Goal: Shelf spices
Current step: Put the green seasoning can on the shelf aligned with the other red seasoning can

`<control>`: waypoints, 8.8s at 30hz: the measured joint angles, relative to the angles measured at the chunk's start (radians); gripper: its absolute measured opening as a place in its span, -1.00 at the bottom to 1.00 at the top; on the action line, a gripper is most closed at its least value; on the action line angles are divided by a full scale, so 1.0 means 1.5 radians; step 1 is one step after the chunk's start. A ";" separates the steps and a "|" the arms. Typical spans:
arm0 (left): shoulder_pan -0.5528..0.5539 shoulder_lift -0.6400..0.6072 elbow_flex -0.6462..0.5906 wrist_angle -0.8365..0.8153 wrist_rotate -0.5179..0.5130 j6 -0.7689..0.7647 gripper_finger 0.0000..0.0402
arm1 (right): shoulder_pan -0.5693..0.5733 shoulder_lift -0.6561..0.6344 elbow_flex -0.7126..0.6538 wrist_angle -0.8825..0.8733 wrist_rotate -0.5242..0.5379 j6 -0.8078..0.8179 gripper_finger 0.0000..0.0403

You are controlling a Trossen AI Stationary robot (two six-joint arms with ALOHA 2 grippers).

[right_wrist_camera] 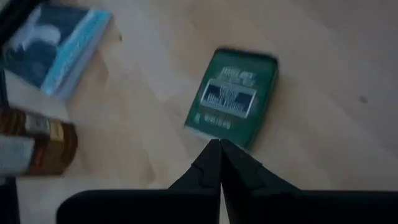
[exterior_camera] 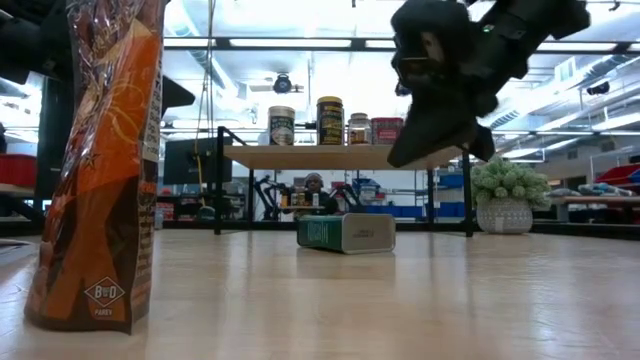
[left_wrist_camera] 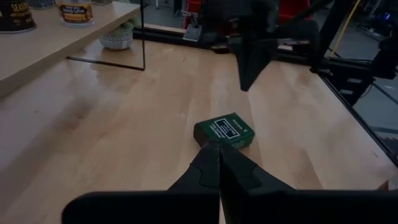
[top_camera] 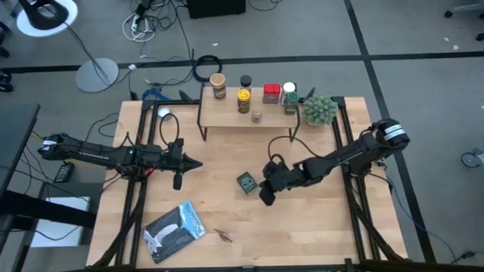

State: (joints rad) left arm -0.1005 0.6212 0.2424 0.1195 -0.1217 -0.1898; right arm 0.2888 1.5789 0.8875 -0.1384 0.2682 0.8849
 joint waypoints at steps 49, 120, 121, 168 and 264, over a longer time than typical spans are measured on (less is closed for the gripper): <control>0.037 0.621 0.084 0.450 0.041 -0.019 -1.00 | -0.048 0.048 -0.053 0.086 0.045 -0.085 0.05; 0.037 0.720 0.142 0.445 0.067 -0.021 -1.00 | -0.006 0.101 -0.043 0.130 0.010 -0.152 -0.26; 0.037 0.720 0.142 0.445 0.067 -0.021 -1.00 | -0.003 0.100 -0.043 0.122 0.011 -0.153 -0.26; 0.038 0.720 0.293 0.192 0.144 -0.072 -1.00 | -0.026 0.113 -0.045 0.126 0.064 -0.192 -0.35; 0.081 0.787 0.590 -0.106 0.207 -0.014 -0.29 | 0.007 -0.009 -0.044 -0.056 0.125 -0.155 -0.38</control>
State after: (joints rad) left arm 0.0203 1.8023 1.1279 -0.0402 0.1883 -0.2108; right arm 0.2993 1.5661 0.8211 -0.2218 0.4564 0.6531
